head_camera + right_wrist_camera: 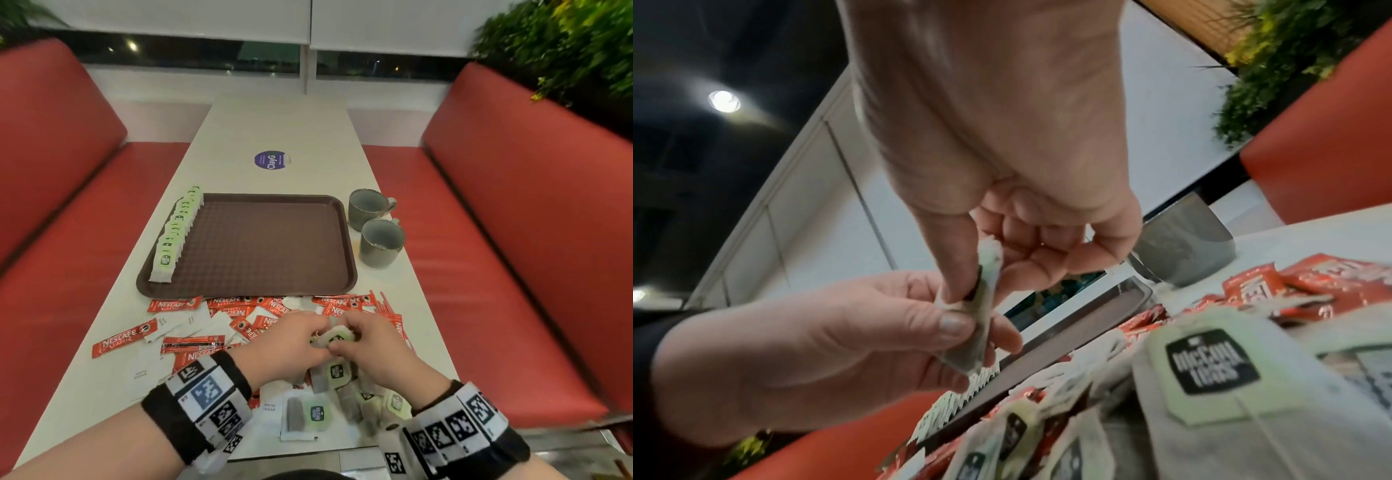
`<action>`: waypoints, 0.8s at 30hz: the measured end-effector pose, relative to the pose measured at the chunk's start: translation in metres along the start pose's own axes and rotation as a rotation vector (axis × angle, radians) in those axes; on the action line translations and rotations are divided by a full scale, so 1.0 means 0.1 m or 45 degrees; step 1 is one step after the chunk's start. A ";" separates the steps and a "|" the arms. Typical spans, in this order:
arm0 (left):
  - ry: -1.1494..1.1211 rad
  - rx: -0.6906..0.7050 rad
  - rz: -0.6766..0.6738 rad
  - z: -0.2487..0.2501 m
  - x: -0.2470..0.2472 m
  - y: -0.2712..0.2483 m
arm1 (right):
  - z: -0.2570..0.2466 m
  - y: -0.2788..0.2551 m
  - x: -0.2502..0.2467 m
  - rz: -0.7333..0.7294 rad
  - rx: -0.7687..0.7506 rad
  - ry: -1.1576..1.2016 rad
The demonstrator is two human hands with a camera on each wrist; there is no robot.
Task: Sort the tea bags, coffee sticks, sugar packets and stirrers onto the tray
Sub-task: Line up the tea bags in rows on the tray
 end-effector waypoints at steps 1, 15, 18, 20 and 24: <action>-0.076 -0.010 0.006 -0.02 0.02 0.02 | 0.01 0.03 -0.03 0.029 -0.023 0.043; -1.221 -0.463 -0.014 -0.54 0.05 -0.23 | 0.07 0.41 0.12 -0.172 0.018 -0.951; -1.207 -0.481 0.008 -0.56 0.07 -0.24 | 0.06 0.41 0.07 -0.178 0.058 -0.839; -1.214 -0.502 0.009 -0.59 0.08 -0.24 | 0.04 0.40 0.03 -0.185 0.068 -0.783; -1.224 -0.487 0.041 -0.58 0.05 -0.22 | 0.01 0.37 -0.10 -0.116 0.053 -0.664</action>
Point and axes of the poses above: each hand's wrist, its own y-axis towards the middle knuckle, its own x-axis out of the palm, z = x × y, the point moved 3 cm from there along y, towards the middle knuckle, and after that the axes turned 12 degrees about y, right-handed, at the moved point
